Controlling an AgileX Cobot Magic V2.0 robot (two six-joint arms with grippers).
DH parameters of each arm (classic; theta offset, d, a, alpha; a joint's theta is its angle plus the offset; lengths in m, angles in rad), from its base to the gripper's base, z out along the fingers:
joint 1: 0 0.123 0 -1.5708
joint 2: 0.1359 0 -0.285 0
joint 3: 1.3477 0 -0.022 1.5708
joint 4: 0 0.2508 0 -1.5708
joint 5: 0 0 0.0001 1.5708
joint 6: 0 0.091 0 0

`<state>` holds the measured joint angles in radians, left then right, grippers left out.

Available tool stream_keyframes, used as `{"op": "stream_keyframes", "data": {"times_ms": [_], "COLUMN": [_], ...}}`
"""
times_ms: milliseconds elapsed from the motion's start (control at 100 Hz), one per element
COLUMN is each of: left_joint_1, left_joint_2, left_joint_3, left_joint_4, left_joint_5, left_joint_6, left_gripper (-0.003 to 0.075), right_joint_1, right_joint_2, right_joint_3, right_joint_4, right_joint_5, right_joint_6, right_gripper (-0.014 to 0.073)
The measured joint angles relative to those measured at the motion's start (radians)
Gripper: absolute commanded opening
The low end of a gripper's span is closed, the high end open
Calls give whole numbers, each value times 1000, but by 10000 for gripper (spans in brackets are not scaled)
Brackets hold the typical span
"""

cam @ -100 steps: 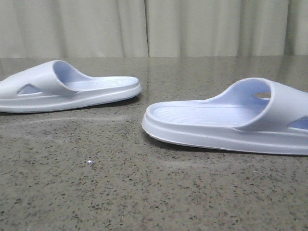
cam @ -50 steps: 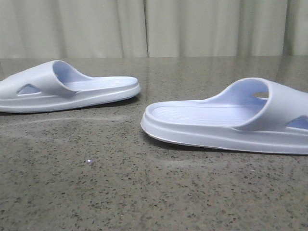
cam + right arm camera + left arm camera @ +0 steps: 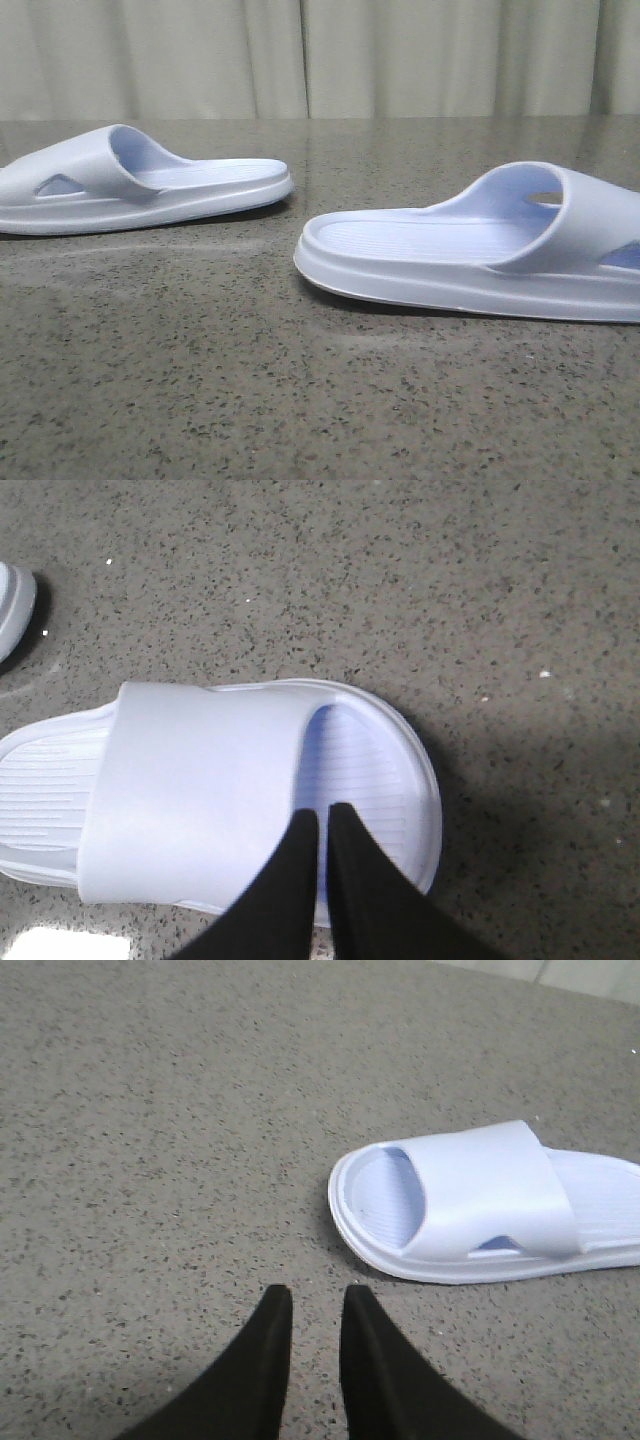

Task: Insert blue slippers together front up
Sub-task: 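Grasp the heel rim of the slipper nearer the right gripper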

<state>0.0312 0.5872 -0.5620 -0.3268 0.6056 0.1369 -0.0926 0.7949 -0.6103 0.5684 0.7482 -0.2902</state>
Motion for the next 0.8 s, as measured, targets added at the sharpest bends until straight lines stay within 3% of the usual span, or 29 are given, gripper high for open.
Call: {"op": "stream_keyframes", "data": {"times_ms": [80, 150, 360, 800], "left_joint_1": [0, 0, 0, 0], "left_joint_2": [30, 55, 121, 264], "left_joint_3": [-9, -14, -44, -104], "left_joint_4": [-53, -89, -117, -251], "left_joint_5": [13, 19, 70, 113], "left_joint_6": [52, 87, 125, 229], "left_gripper": [211, 241, 288, 289], "right_joint_1": [0, 0, -2, -98], "right_joint_2": [26, 48, 99, 163], "right_joint_3": [-19, -33, -55, -57], "right_joint_4": [-9, -15, -52, -69], "right_joint_5": [16, 29, 52, 95], "right_joint_6": [0, 0, 0, -36], "right_gripper": [231, 281, 277, 278]}}
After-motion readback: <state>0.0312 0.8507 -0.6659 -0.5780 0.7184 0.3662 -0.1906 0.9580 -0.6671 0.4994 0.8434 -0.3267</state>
